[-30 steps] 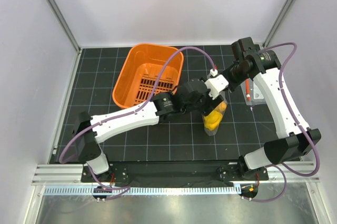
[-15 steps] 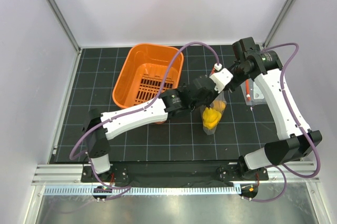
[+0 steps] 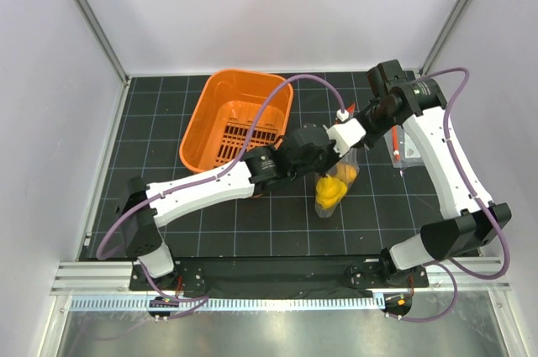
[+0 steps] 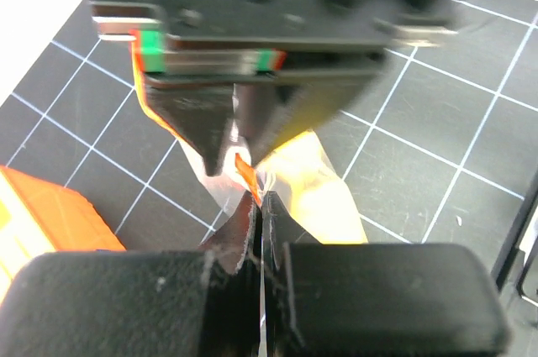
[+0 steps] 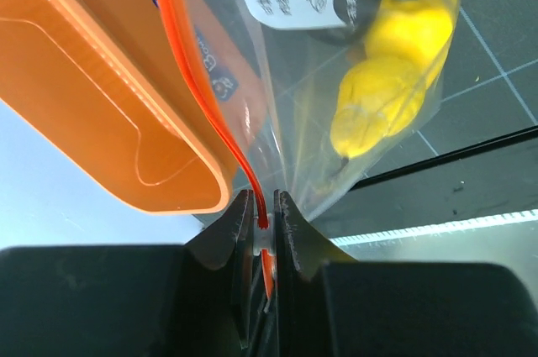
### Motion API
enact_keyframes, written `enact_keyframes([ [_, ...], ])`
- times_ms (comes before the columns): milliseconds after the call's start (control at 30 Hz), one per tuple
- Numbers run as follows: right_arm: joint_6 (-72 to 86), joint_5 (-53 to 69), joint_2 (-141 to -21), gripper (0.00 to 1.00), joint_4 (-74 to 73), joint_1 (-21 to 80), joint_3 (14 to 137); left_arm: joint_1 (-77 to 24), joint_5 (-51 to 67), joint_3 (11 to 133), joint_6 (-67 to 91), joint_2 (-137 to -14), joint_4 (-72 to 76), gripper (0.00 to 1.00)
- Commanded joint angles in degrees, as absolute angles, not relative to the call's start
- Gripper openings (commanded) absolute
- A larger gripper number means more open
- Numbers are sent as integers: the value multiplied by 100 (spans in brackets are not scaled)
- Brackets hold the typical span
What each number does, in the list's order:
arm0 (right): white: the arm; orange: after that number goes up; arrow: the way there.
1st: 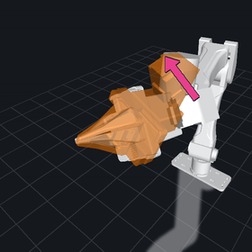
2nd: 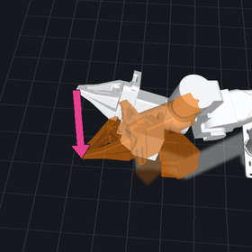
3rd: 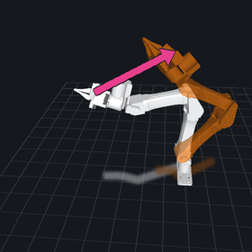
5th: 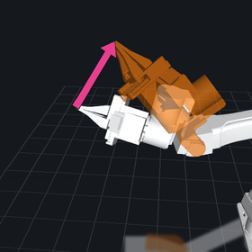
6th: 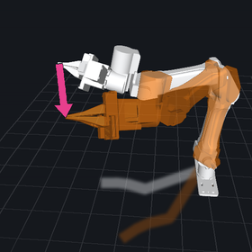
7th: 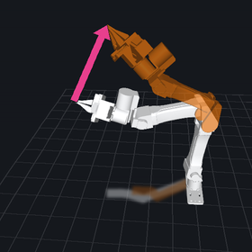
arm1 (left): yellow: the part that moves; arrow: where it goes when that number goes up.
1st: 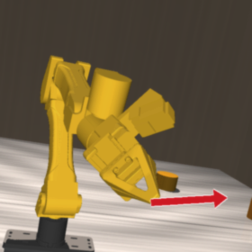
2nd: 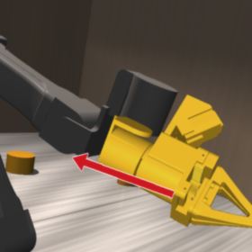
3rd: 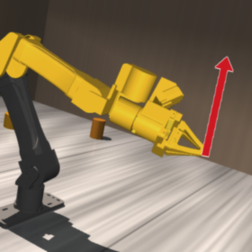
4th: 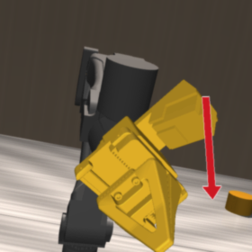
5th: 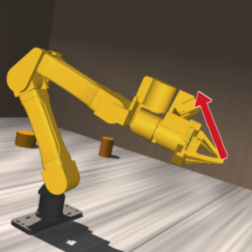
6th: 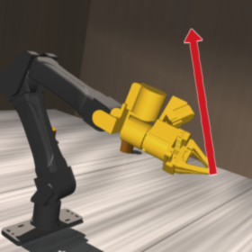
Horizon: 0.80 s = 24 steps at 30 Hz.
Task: Place the food in the zip-top bag and seal the zipper
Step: Zip the zipper food storage bag at the center of the board.
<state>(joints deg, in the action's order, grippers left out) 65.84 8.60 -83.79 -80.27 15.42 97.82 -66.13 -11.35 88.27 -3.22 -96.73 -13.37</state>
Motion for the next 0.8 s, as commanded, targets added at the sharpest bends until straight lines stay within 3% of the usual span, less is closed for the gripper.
enact_keyframes([
  [0,6294,729,-8700,1,-8402,1494,10186,-6688,-545,8710,-589,-9150,-958,0],
  [600,5564,818,-9579,1,-9158,1239,10512,-6803,-18,8710,-975,-8693,-1458,0],
  [767,5265,310,-9799,1,-9237,1187,10810,-6803,-35,8719,-1037,-8517,-1687,0],
])
